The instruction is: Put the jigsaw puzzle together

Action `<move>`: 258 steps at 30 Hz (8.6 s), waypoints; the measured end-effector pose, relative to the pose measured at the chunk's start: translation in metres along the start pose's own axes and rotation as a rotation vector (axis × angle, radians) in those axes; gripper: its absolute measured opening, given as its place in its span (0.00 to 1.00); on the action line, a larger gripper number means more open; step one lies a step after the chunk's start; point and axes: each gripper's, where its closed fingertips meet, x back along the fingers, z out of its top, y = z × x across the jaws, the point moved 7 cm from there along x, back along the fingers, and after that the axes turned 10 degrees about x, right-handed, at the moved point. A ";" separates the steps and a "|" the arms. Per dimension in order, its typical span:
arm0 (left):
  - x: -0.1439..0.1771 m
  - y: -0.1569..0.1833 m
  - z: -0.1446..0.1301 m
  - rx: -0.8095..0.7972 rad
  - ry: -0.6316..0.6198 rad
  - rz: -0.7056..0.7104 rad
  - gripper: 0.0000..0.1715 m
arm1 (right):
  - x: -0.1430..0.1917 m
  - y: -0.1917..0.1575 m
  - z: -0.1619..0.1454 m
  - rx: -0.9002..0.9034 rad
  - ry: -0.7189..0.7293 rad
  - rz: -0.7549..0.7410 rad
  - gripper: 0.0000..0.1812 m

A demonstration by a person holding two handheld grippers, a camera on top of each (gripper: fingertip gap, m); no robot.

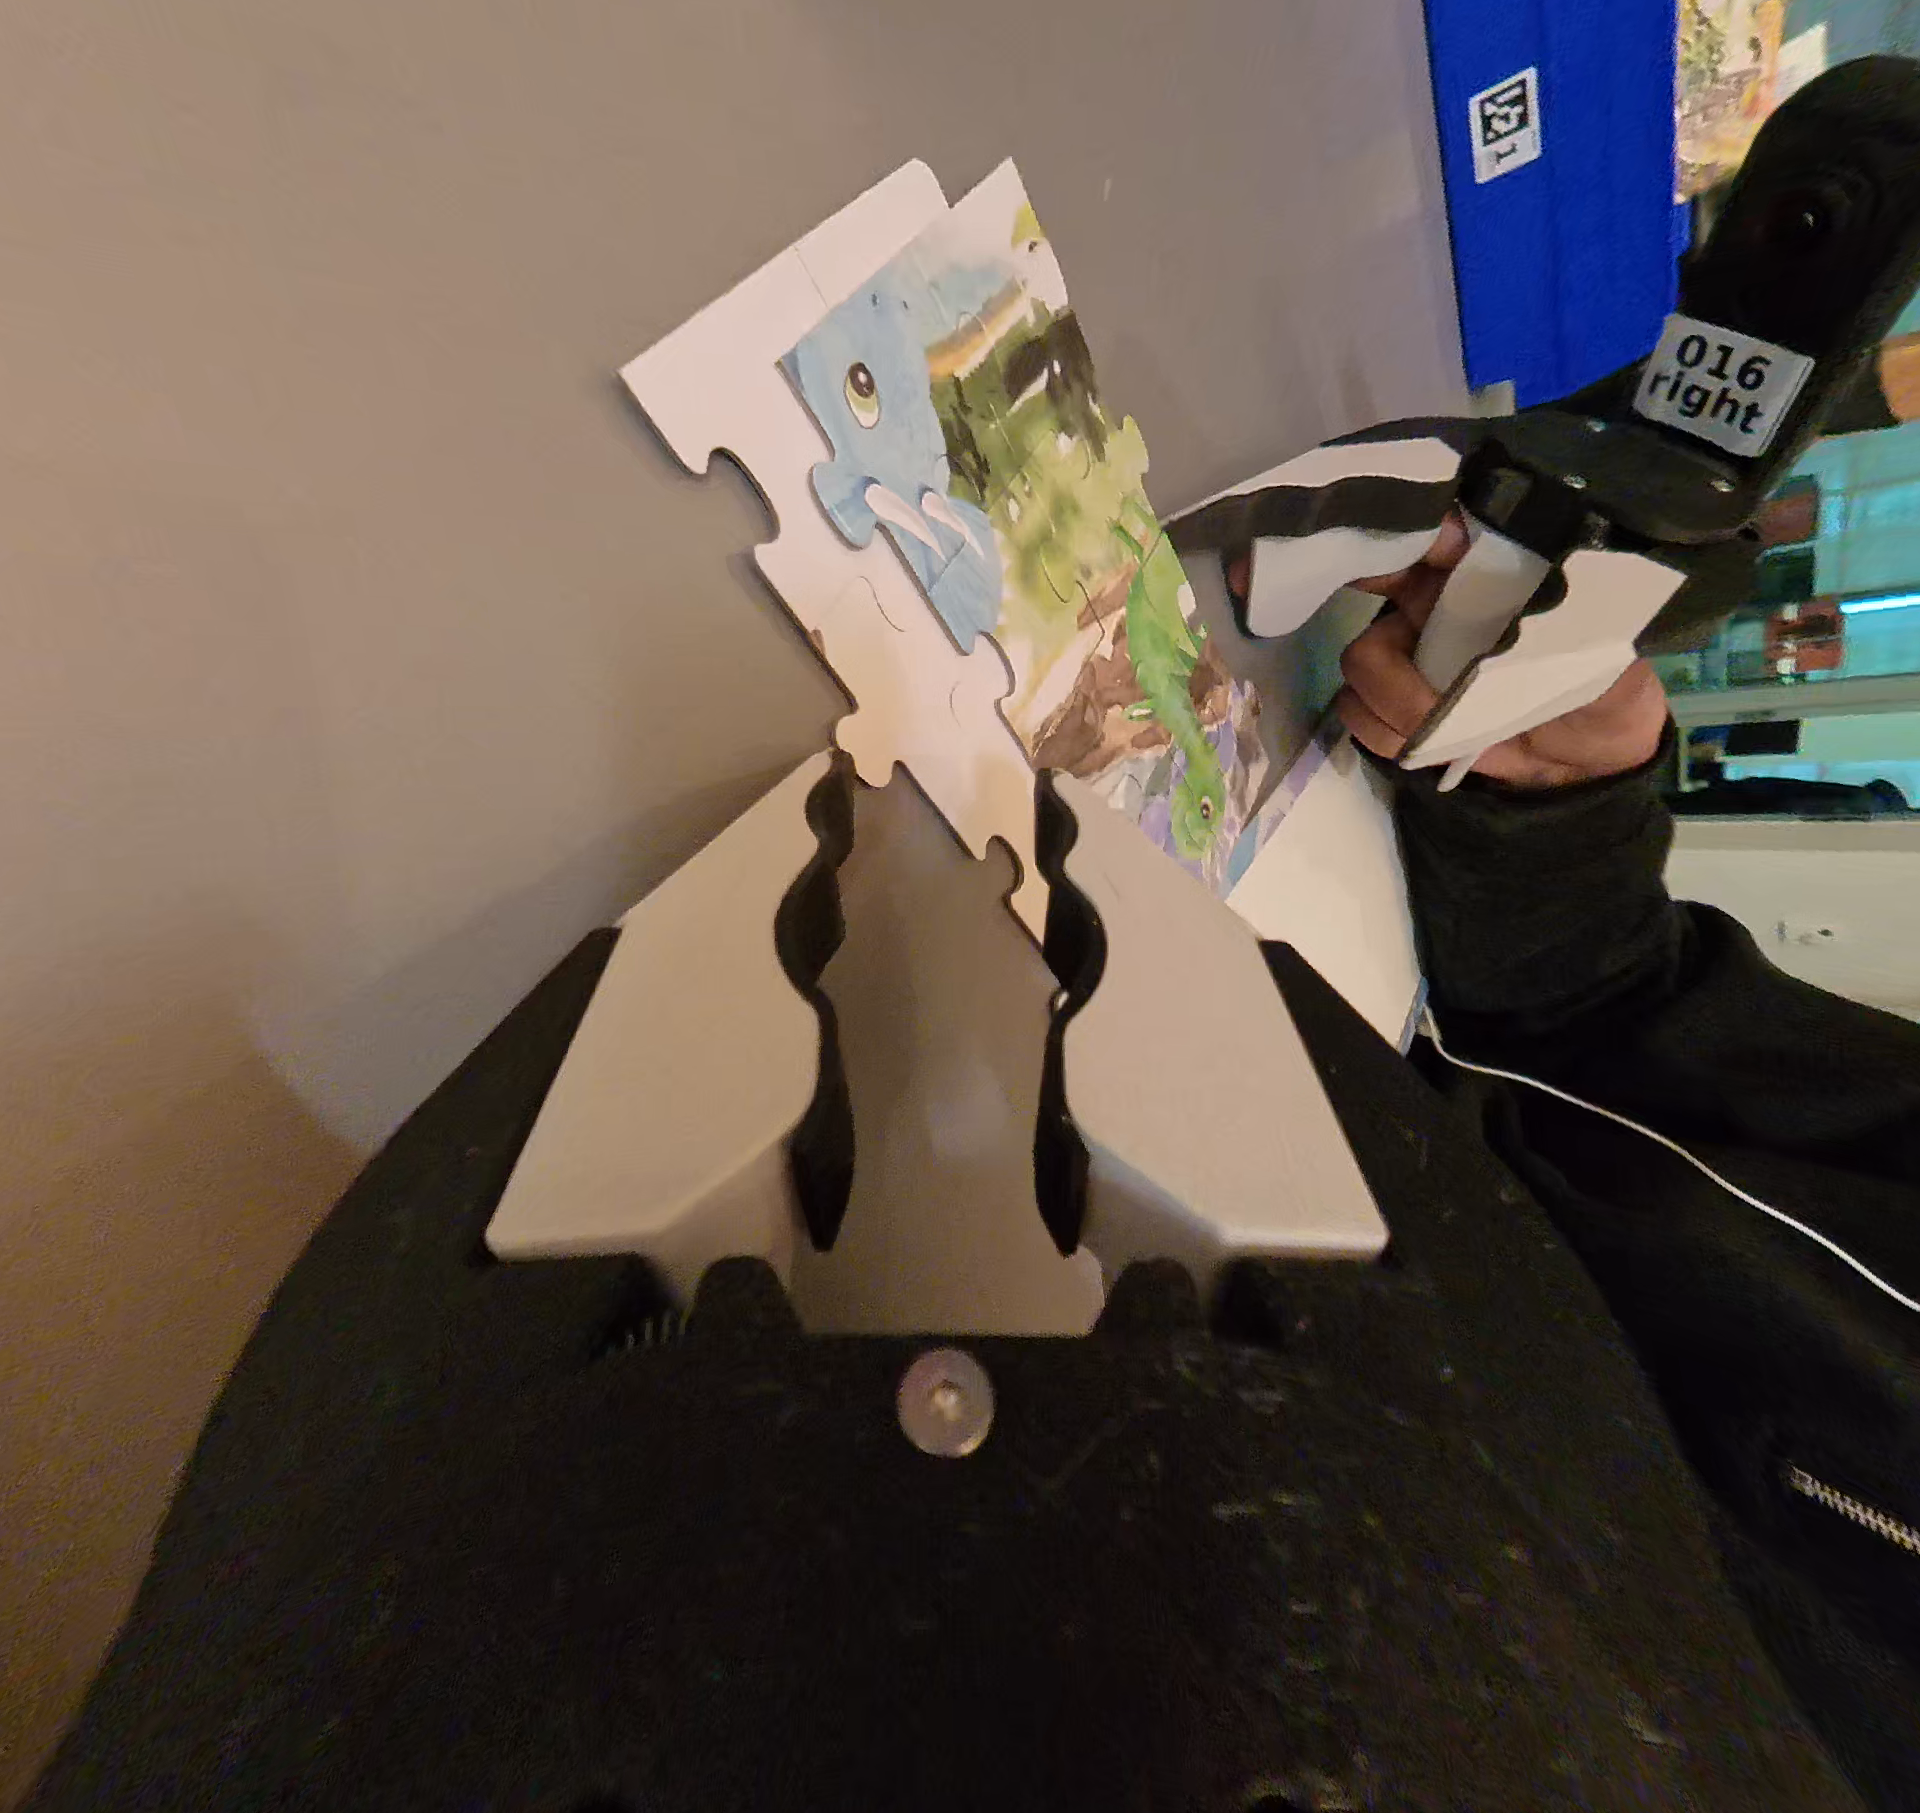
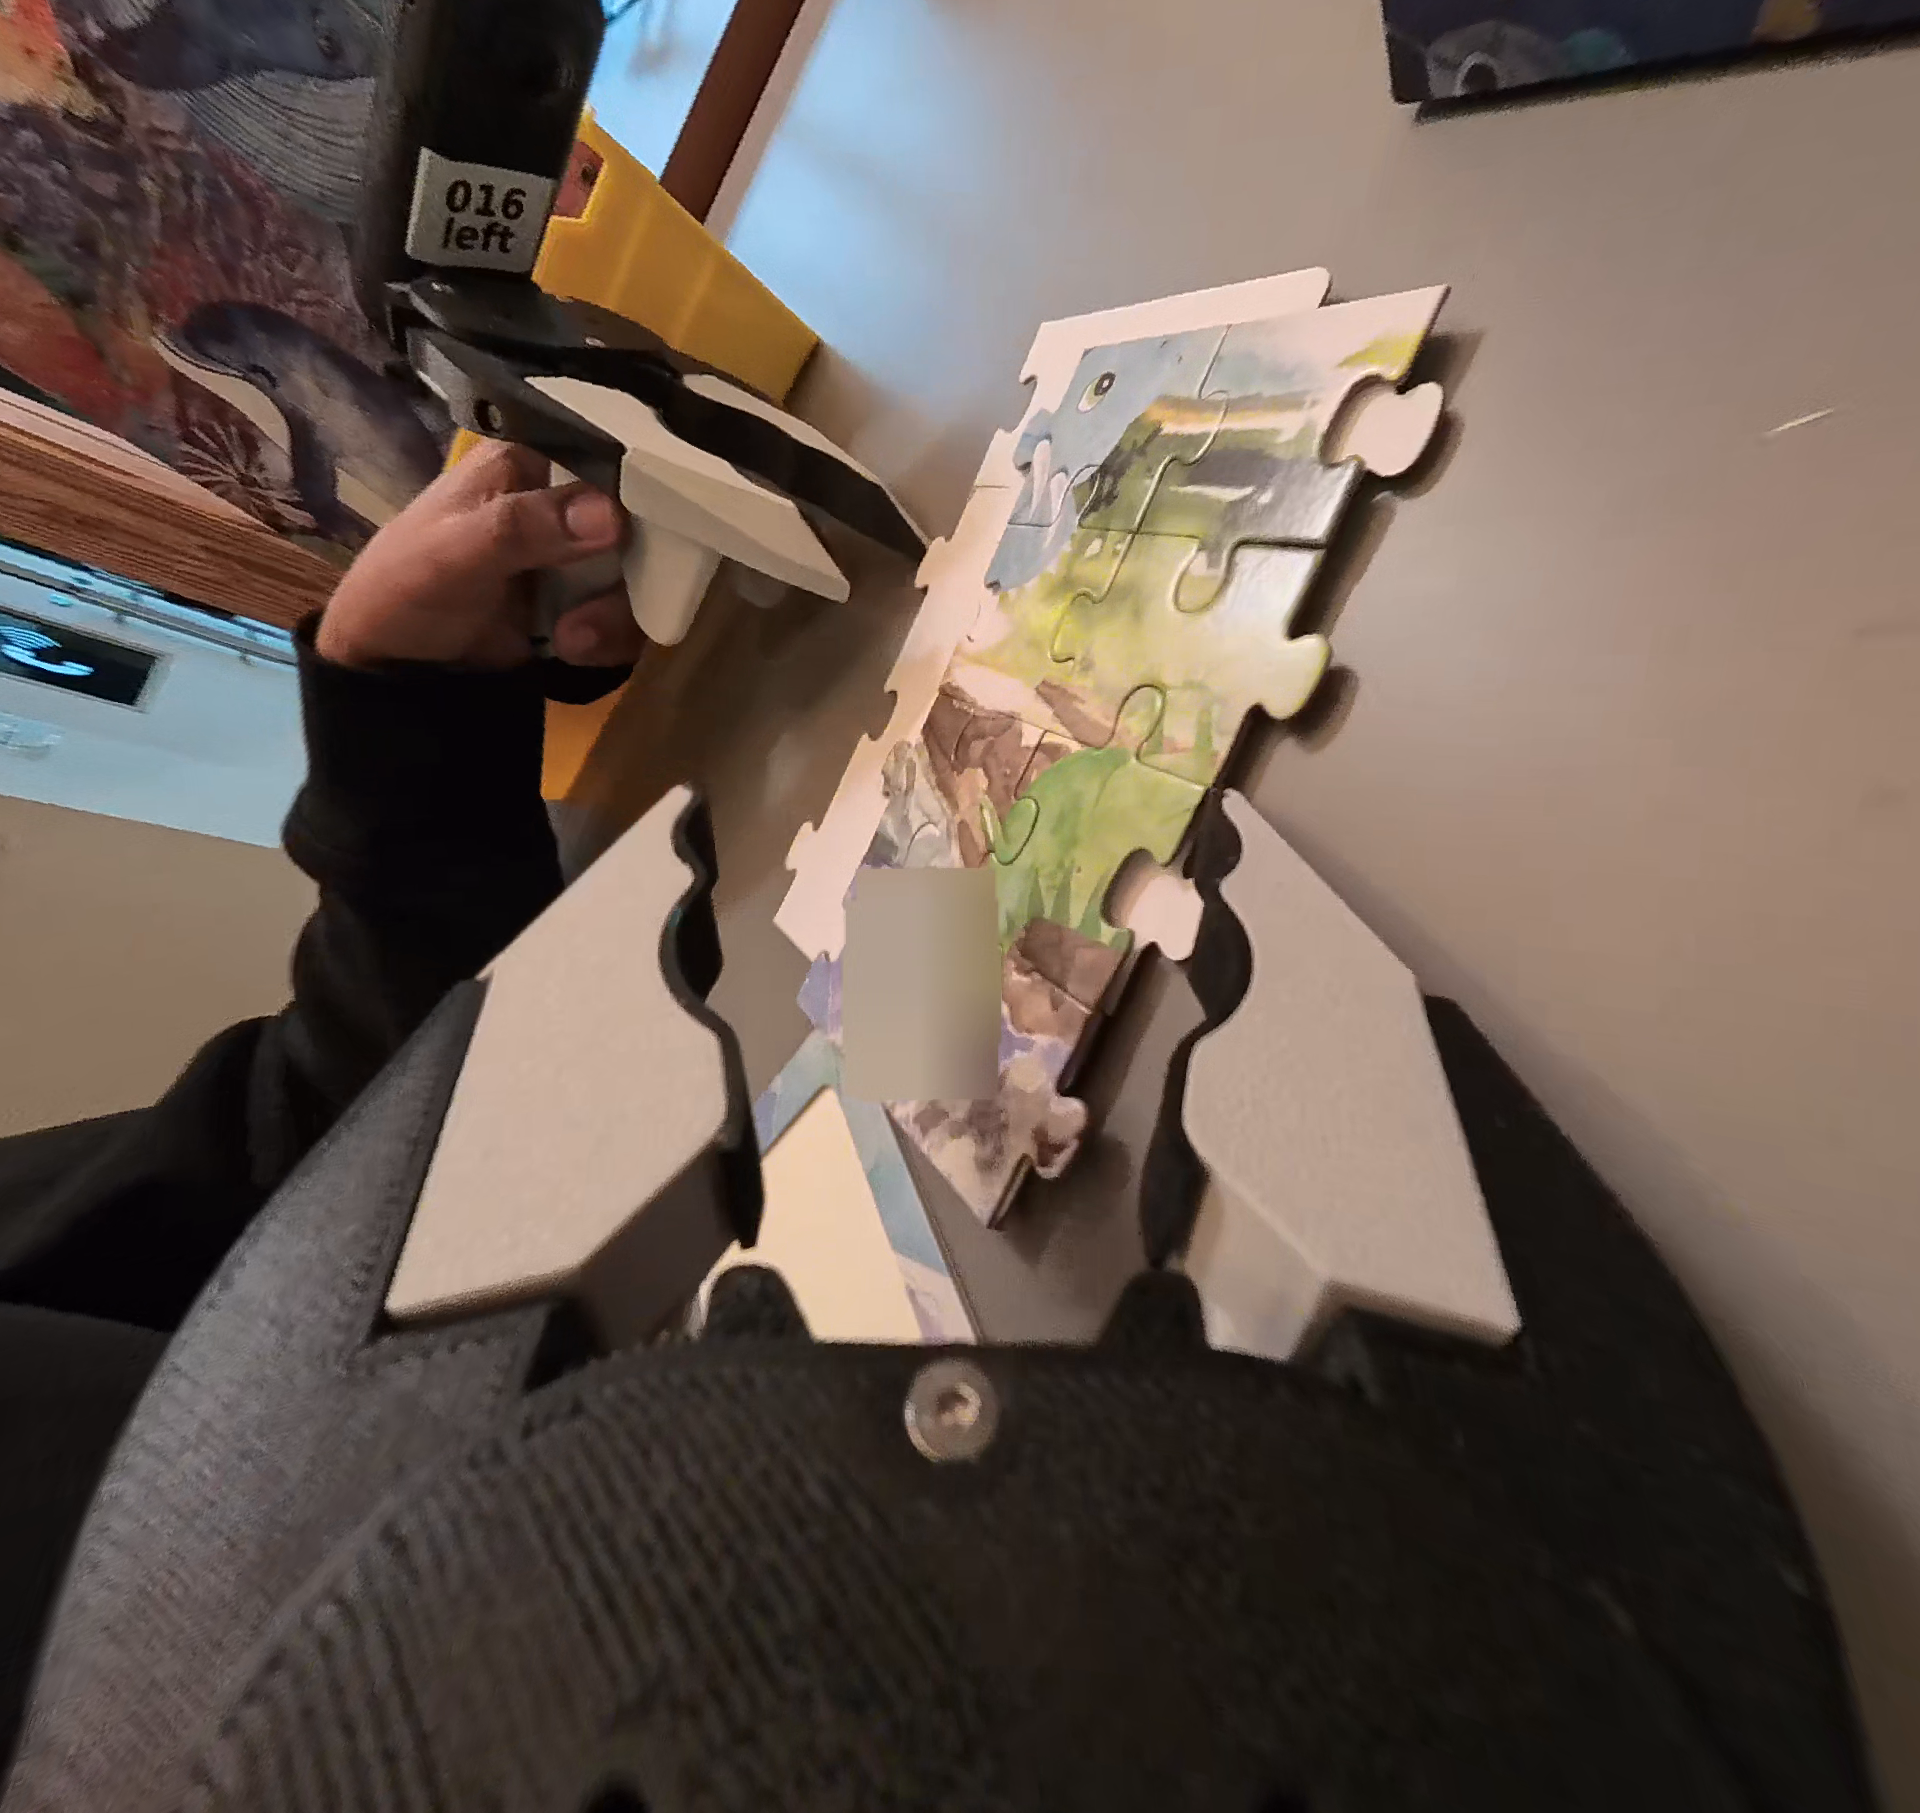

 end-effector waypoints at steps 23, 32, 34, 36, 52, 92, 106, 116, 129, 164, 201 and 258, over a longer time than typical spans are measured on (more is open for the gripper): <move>-0.030 0.035 -0.016 -0.093 -0.182 -0.186 0.11 | 0.085 0.037 -0.003 0.165 0.049 -0.161 0.48; -0.039 0.023 -0.009 -0.069 -0.148 -0.134 0.14 | 0.029 0.043 0.021 0.379 -0.105 -0.148 0.49; -0.043 0.025 -0.007 -0.082 -0.131 -0.140 0.14 | 0.020 0.041 0.017 0.386 -0.125 -0.115 0.49; -0.047 0.026 -0.007 -0.094 -0.128 -0.142 0.14 | 0.017 0.035 0.013 0.399 -0.121 -0.071 0.47; -0.050 0.028 0.003 -0.147 -0.035 -0.065 0.15 | 0.010 0.043 0.017 0.467 -0.119 -0.200 0.55; -0.064 0.042 -0.015 -0.169 -0.181 -0.118 0.11 | 0.112 0.042 -0.043 0.453 -0.281 -0.076 0.34; -0.078 0.052 -0.023 -0.192 -0.222 -0.149 0.11 | 0.109 0.035 -0.047 0.508 -0.322 -0.095 0.35; -0.085 0.056 -0.026 -0.201 -0.238 -0.182 0.10 | 0.101 0.026 -0.050 0.590 -0.352 -0.151 0.52; -0.064 0.074 -0.019 -0.200 -0.178 -0.349 0.11 | 0.092 0.024 -0.055 0.761 -0.362 -0.318 0.58; -0.077 0.056 0.005 -0.360 0.117 -0.005 0.40 | 0.112 0.038 -0.045 0.746 -0.243 -0.376 0.51; -0.089 0.068 -0.005 -0.384 0.065 -0.052 0.41 | 0.127 0.058 -0.029 0.107 0.111 -0.228 0.61; -0.104 0.119 -0.005 -0.870 0.321 0.313 0.42 | 0.154 0.042 -0.013 -0.027 0.333 0.070 0.50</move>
